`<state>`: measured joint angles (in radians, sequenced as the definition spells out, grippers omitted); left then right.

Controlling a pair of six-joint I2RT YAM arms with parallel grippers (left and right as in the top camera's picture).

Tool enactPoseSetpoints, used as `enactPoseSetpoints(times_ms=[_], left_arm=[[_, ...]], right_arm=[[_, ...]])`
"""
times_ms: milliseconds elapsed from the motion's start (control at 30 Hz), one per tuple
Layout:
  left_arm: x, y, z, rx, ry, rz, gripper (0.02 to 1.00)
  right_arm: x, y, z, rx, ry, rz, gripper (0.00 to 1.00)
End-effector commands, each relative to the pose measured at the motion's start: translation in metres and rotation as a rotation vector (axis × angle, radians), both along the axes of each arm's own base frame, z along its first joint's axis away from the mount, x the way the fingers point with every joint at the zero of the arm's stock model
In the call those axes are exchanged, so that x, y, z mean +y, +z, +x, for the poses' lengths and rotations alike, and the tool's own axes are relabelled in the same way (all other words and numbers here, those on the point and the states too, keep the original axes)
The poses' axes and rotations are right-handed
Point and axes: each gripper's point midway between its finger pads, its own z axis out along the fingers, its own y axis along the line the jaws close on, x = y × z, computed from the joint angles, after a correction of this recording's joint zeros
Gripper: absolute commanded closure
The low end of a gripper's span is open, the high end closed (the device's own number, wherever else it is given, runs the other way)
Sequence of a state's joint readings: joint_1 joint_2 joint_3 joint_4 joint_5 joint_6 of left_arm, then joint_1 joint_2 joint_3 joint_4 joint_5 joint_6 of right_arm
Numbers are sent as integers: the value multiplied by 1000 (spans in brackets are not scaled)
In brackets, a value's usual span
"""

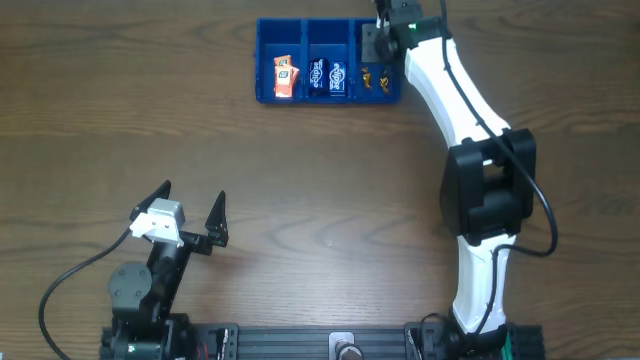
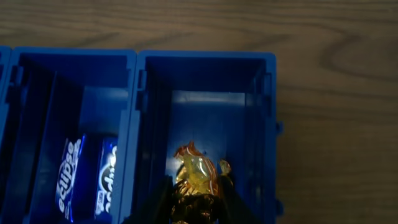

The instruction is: Sort Candies Into Trays

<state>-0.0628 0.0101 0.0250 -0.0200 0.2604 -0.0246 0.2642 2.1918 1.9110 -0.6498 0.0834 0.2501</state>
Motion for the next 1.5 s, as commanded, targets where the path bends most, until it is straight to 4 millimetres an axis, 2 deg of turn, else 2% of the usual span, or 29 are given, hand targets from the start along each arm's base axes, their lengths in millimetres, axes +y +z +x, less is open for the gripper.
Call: enactPoseSetpoints(times_ms=[33, 100, 200, 233, 267, 467, 533, 633, 833, 933, 1000, 1100, 1200, 1300, 1367, 1500], left_arm=[[-3, -16, -1, 42, -19, 15, 20], [-3, -16, -1, 42, -19, 15, 20], [-3, -16, -1, 42, -19, 15, 23], [-3, -16, -1, 42, -19, 15, 20], [-3, -16, -1, 42, -19, 15, 20], [-3, -16, -1, 42, -19, 15, 20], [-3, -16, -1, 42, -19, 15, 20], [-3, -16, -1, 42, -19, 15, 20], [-3, -16, -1, 42, -19, 15, 20], [-3, -16, -1, 42, -18, 15, 20], [-3, -16, -1, 42, -19, 15, 23], [-3, -16, -1, 42, -19, 15, 20], [-3, -16, -1, 42, -19, 15, 20], [-3, -16, -1, 42, -19, 15, 20], [-3, -16, -1, 42, -19, 15, 23], [-3, -16, -1, 42, -19, 15, 20]], right_arm=[[10, 8, 5, -31, 1, 5, 807], [12, 7, 5, -30, 5, 5, 652], [13, 7, 4, -27, 7, 4, 128], [13, 7, 4, -27, 7, 4, 23], [13, 7, 4, -27, 7, 4, 1], [11, 17, 0, -31, 5, 5, 3], [1, 32, -4, -44, -19, -16, 3], [-23, 67, -15, -73, -71, -54, 3], [-67, 161, -59, -173, -69, -118, 3], [-84, 200, -90, -228, -70, -135, 3], [-96, 219, -113, -270, -84, -143, 3], [-111, 235, -152, -331, -106, -143, 3], [-124, 236, -191, -377, -128, -135, 3], [-136, 224, -228, -418, -150, -126, 3], [-143, 208, -251, -447, -165, -114, 3], [-153, 176, -282, -508, -195, -99, 3]])
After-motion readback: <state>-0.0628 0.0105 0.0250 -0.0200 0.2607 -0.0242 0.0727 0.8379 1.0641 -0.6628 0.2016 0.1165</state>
